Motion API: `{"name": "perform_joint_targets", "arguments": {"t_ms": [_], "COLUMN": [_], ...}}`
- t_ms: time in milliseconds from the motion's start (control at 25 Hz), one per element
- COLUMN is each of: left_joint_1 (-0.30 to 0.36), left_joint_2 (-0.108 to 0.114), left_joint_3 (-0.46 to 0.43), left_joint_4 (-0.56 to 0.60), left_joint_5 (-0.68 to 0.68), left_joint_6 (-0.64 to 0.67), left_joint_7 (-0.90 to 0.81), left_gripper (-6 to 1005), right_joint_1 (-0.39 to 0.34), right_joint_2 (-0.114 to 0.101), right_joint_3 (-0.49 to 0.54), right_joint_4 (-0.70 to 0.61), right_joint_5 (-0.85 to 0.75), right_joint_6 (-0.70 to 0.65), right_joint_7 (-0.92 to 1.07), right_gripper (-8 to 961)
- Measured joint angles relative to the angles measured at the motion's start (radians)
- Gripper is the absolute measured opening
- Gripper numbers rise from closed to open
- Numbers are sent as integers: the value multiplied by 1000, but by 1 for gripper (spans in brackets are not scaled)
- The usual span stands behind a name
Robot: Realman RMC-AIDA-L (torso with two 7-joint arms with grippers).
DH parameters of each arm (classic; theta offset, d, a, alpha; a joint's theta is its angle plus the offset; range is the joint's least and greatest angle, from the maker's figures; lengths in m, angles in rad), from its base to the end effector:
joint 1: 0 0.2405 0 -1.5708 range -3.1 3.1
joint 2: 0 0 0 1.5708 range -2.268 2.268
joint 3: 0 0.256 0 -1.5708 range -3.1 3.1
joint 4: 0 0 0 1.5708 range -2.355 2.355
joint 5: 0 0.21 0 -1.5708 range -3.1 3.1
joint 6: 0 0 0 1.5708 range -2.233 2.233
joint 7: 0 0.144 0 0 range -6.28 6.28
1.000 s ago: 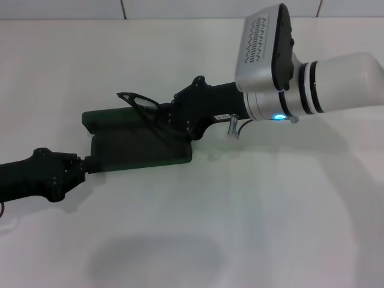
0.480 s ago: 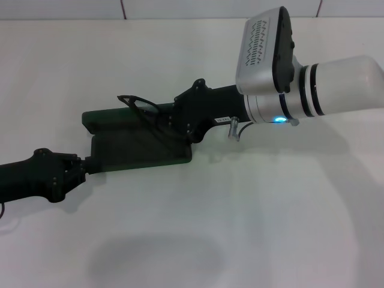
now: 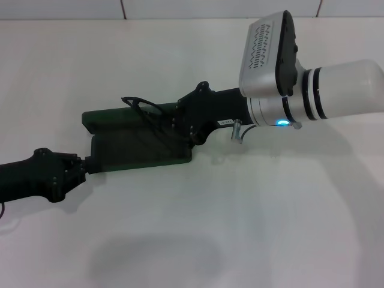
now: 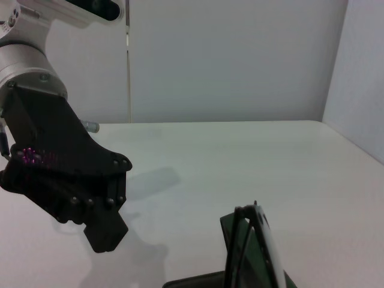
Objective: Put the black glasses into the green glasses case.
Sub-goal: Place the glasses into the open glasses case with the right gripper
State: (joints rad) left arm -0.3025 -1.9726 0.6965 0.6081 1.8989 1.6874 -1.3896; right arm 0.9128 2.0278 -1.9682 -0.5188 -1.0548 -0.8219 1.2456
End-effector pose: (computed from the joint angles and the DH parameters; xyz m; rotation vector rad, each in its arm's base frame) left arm -0.3309 0.2609 0.0394 -2.6162 -0.8788 -0.7651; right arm 0.1133 0.3870 -0.1238 -2.8927 0.0173 0.4213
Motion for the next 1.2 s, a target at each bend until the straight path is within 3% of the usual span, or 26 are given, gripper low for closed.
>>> {"name": "perform_joint_targets", "arguments": {"t_ms": [680, 760, 840, 1200], "left_joint_1": [-4, -6, -8, -11], "left_joint_2": [0, 0, 0, 1], "left_joint_3": [0, 0, 0, 0], "left_joint_4": [1, 1, 0, 0], "left_joint_5": [0, 0, 0, 6], "left_joint_6": [0, 0, 0, 0], "left_joint_7": [0, 0, 0, -7], "left_gripper": [5, 5, 5, 5], "right_joint_1": [-10, -11, -15, -88], "right_joint_2": [0, -1, -1, -8], "right_joint_3": [7, 8, 9, 87], "right_joint_4": [-11, -11, -11, -68], "right_joint_5": [-1, -1, -1, -1], "right_joint_6": [6, 6, 6, -34], "right_joint_7": [3, 3, 3, 3], "right_gripper": [124, 193, 197, 216]}}
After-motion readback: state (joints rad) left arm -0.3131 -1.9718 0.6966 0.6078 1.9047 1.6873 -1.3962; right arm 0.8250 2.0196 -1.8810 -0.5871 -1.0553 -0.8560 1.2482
